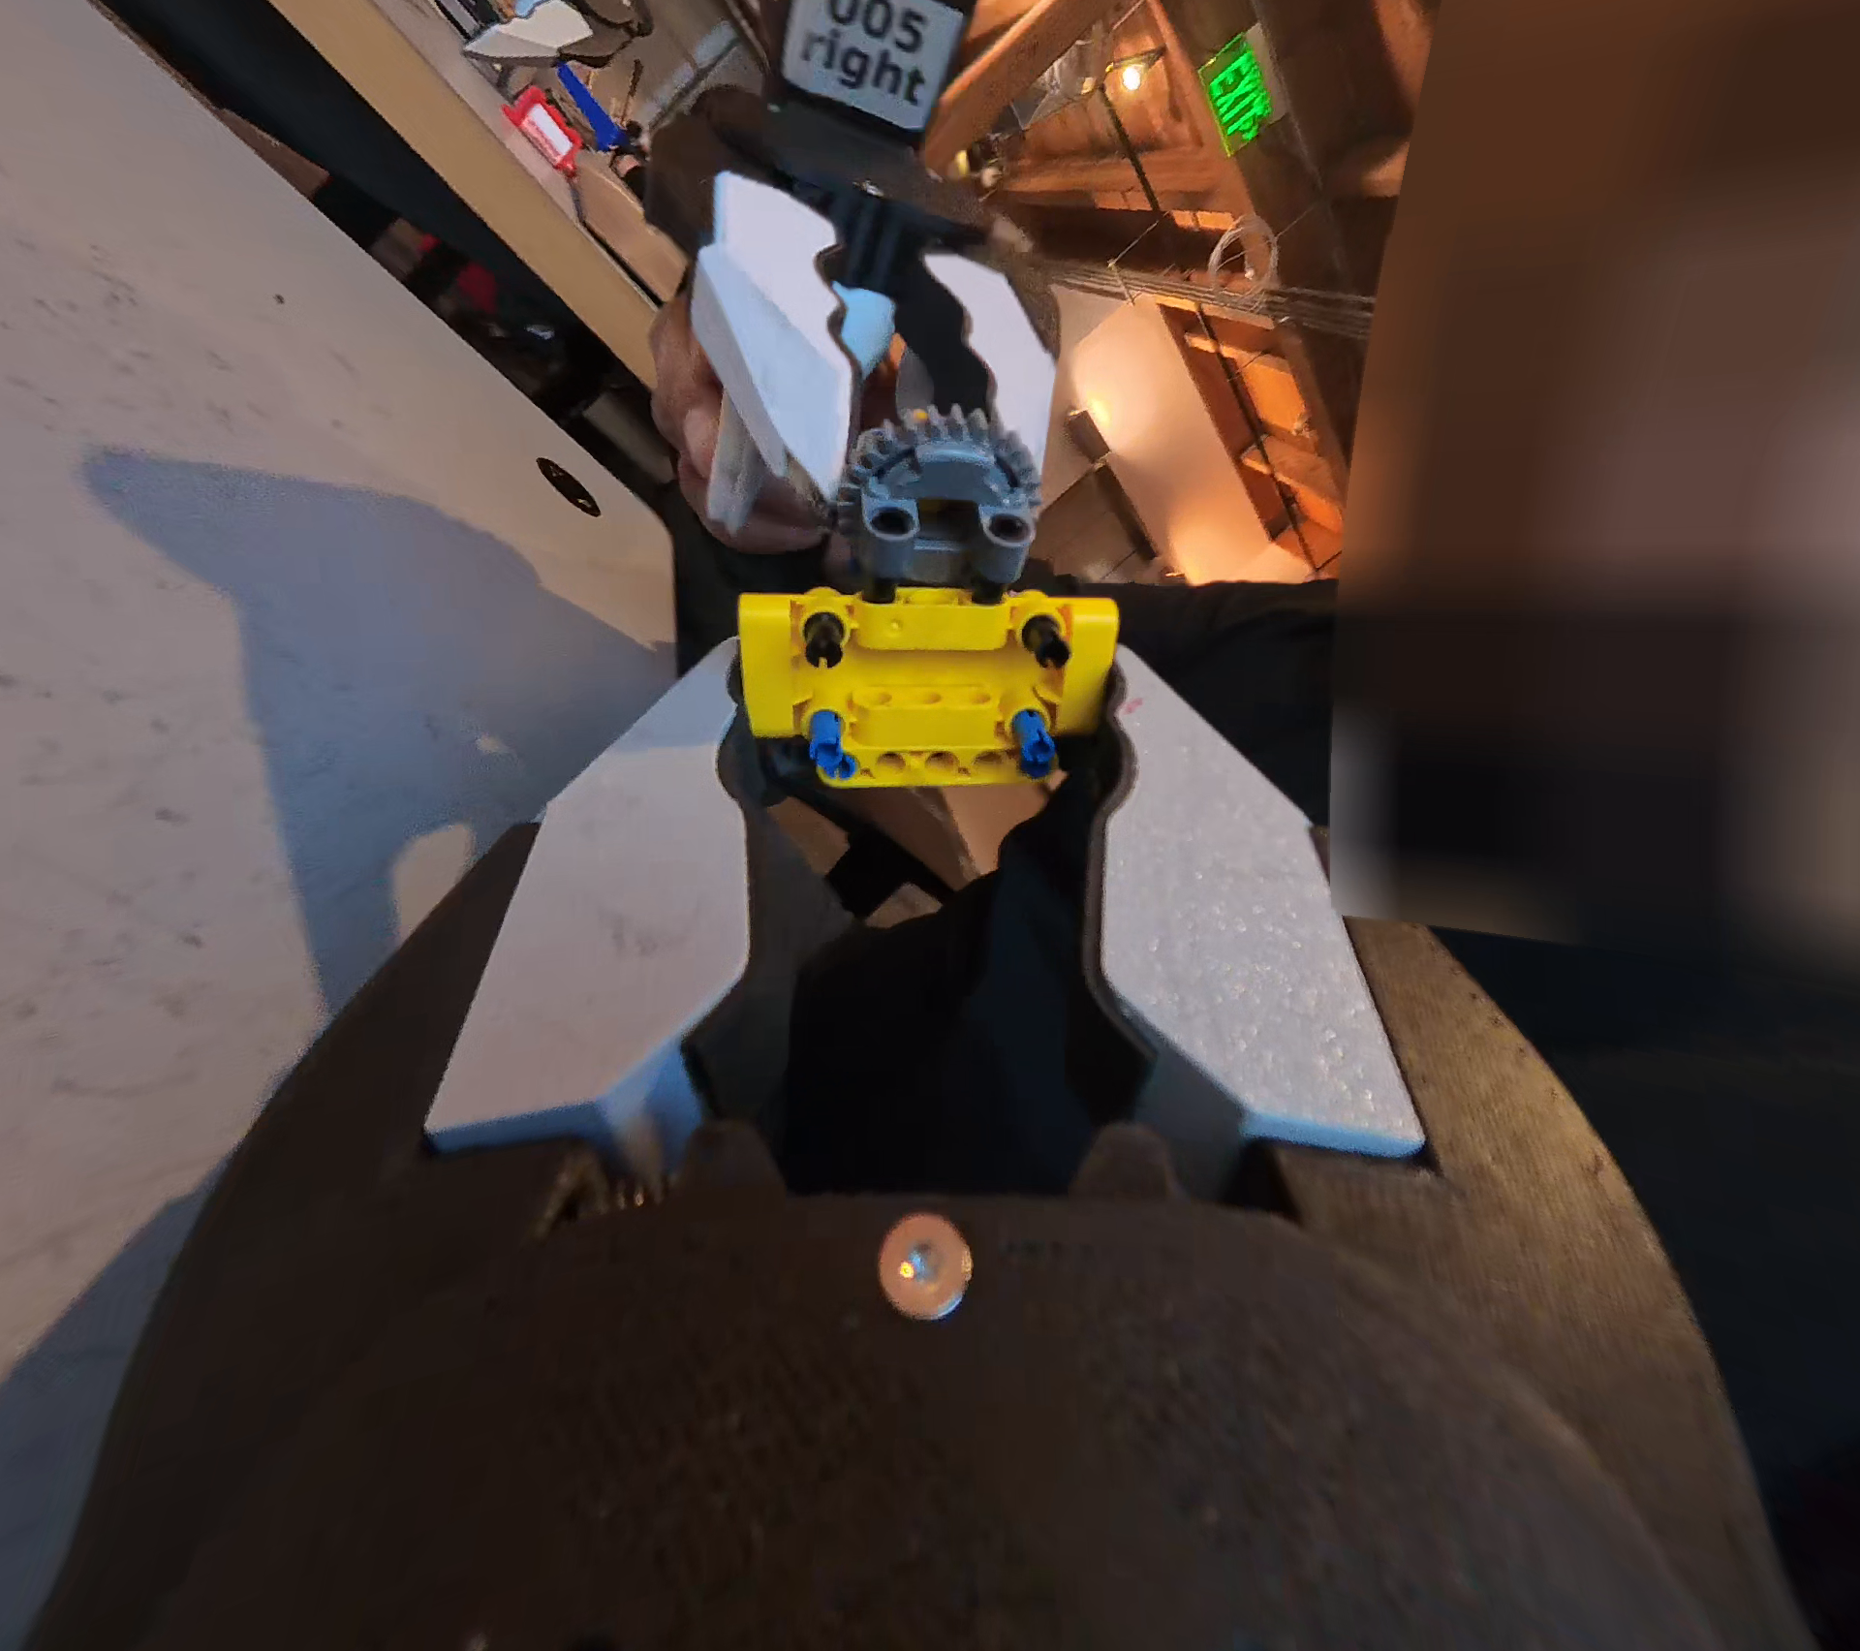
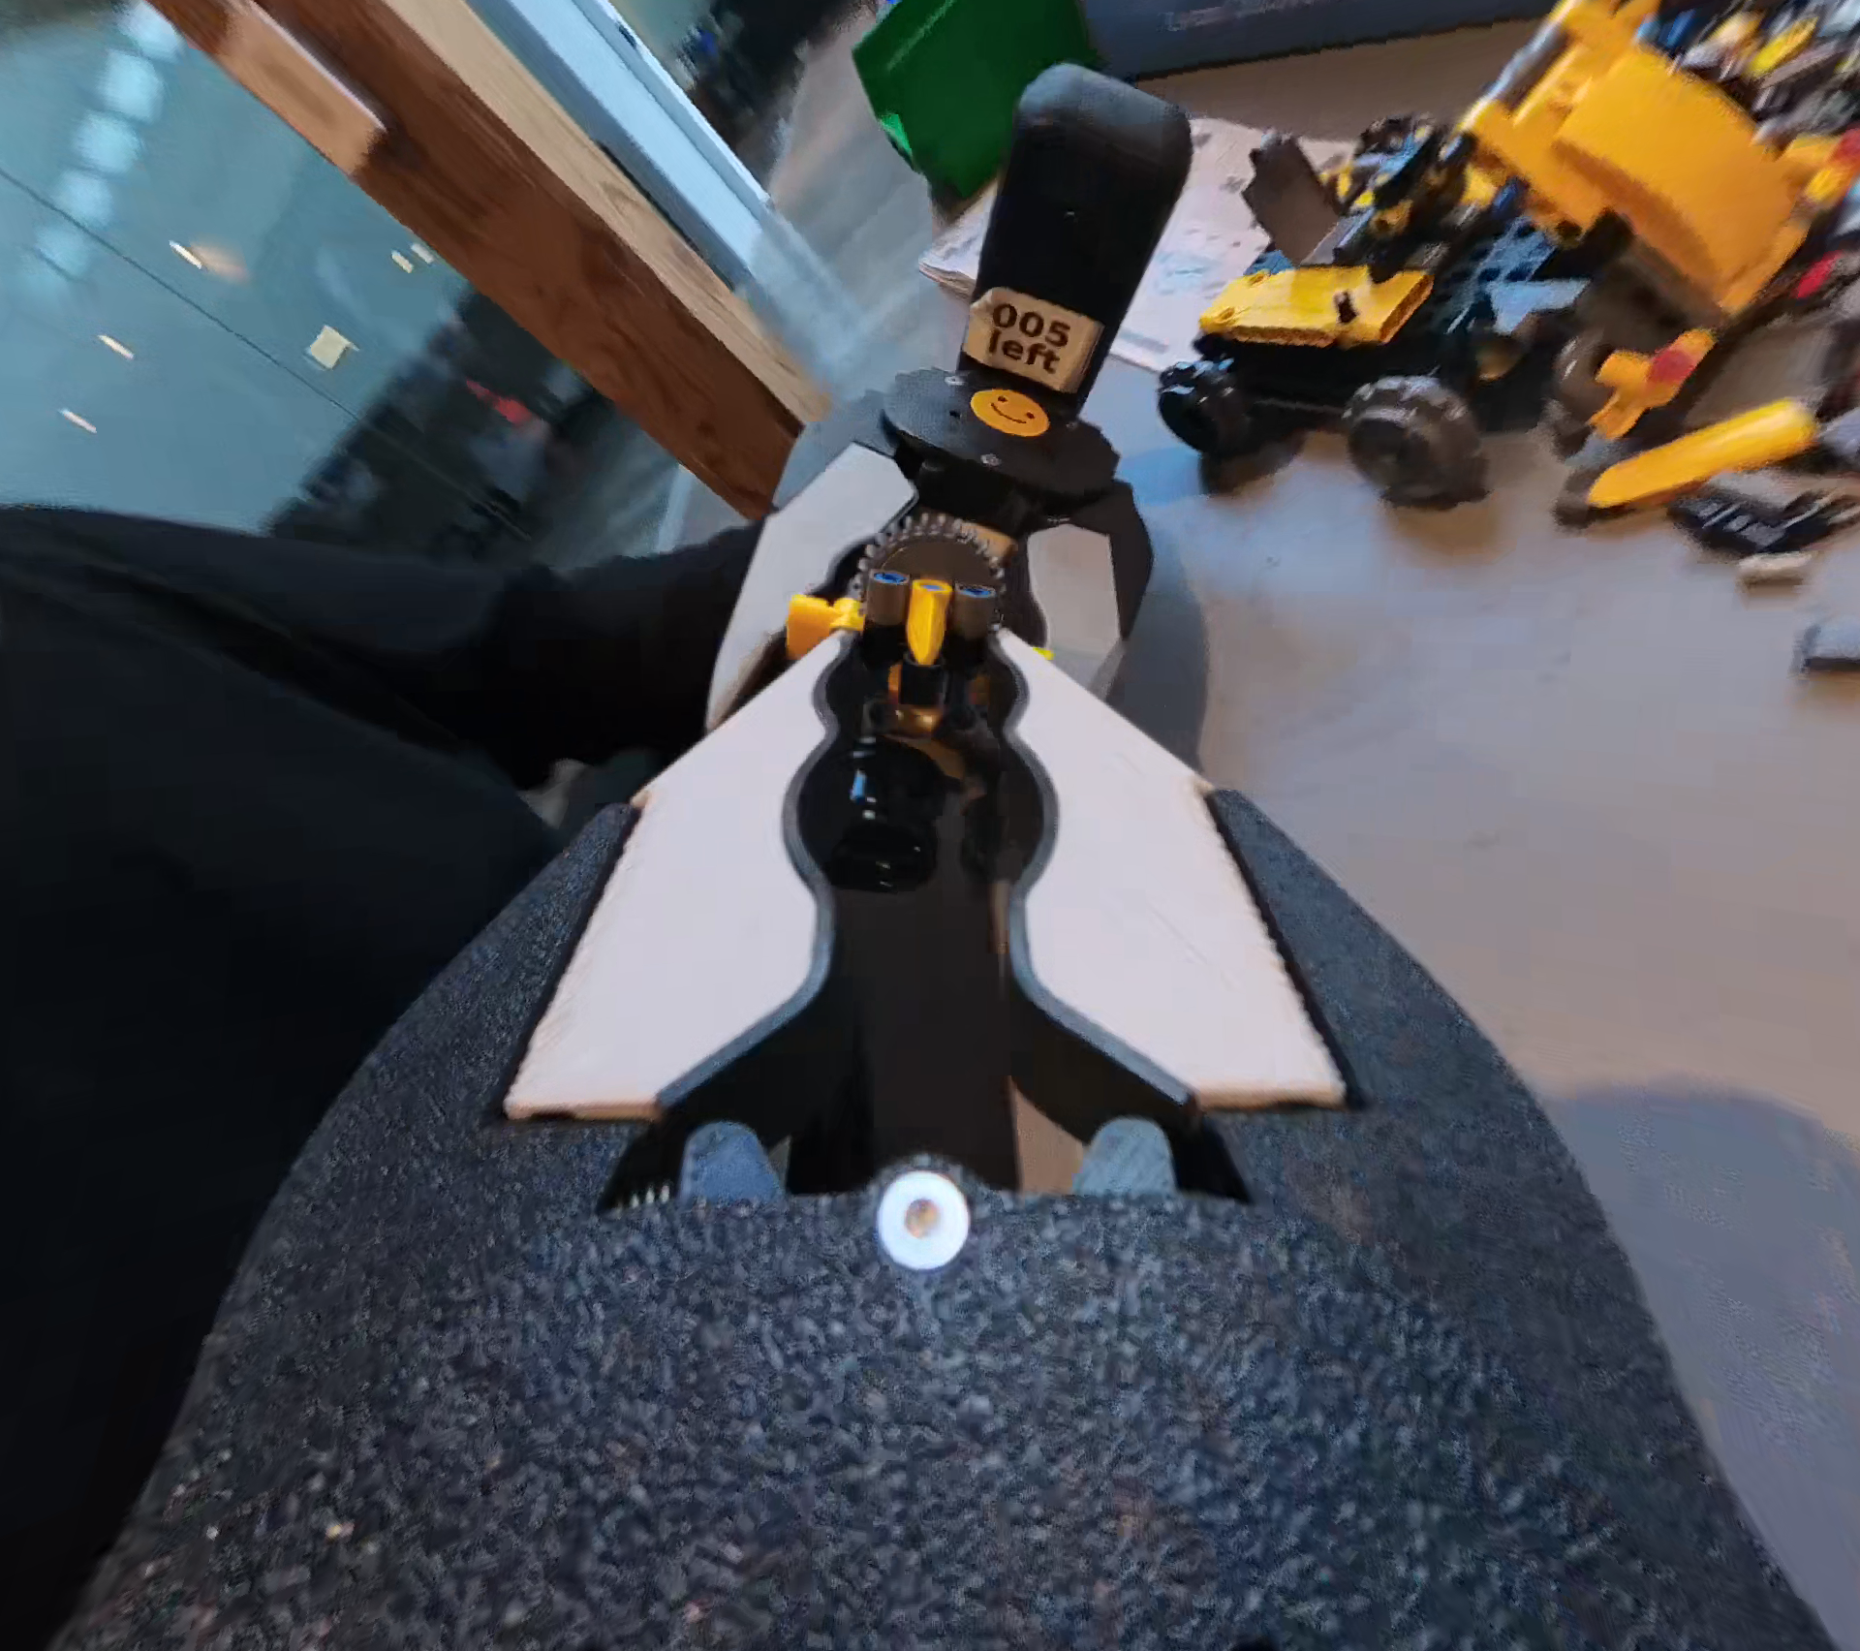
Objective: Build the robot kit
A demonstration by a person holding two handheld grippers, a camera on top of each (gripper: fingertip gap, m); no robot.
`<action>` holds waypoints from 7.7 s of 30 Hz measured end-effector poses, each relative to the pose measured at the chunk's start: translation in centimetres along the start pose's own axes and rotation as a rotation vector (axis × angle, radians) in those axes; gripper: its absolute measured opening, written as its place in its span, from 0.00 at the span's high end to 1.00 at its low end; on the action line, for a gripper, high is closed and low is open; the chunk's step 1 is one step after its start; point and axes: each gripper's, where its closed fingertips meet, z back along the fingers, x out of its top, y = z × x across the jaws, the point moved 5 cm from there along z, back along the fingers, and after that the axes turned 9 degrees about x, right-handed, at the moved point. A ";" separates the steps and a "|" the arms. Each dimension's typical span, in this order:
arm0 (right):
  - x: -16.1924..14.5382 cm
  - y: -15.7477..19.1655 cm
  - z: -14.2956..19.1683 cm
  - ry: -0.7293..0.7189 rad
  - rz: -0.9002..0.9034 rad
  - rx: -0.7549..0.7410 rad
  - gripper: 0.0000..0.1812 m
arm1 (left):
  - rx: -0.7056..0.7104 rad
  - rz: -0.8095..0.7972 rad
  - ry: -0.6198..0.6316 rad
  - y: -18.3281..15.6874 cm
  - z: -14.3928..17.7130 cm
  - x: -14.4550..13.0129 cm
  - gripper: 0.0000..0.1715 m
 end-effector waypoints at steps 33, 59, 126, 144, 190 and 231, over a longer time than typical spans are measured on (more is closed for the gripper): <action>-3.4 -2.4 0.7 -0.005 0.198 -0.014 0.88 | 0.326 -0.597 0.413 3.0 -0.2 -0.2 0.62; -3.8 -4.7 1.3 0.159 0.287 -0.117 0.91 | 0.469 -0.603 0.659 6.1 0.1 -1.1 0.62; -4.6 1.2 -2.3 0.348 0.134 -0.137 0.91 | 0.980 -0.807 0.414 -3.4 1.0 -1.9 0.88; -7.4 0.4 -0.5 0.248 0.022 -0.116 0.96 | 0.859 -0.840 0.414 -1.2 -0.5 -2.9 0.99; -4.7 0.5 -1.3 0.525 0.757 0.190 0.91 | 0.348 -0.753 0.546 0.5 0.5 -3.5 0.99; -2.8 6.5 3.5 0.415 0.728 -0.302 0.86 | 0.467 -0.865 0.528 -4.2 -1.2 -0.9 0.99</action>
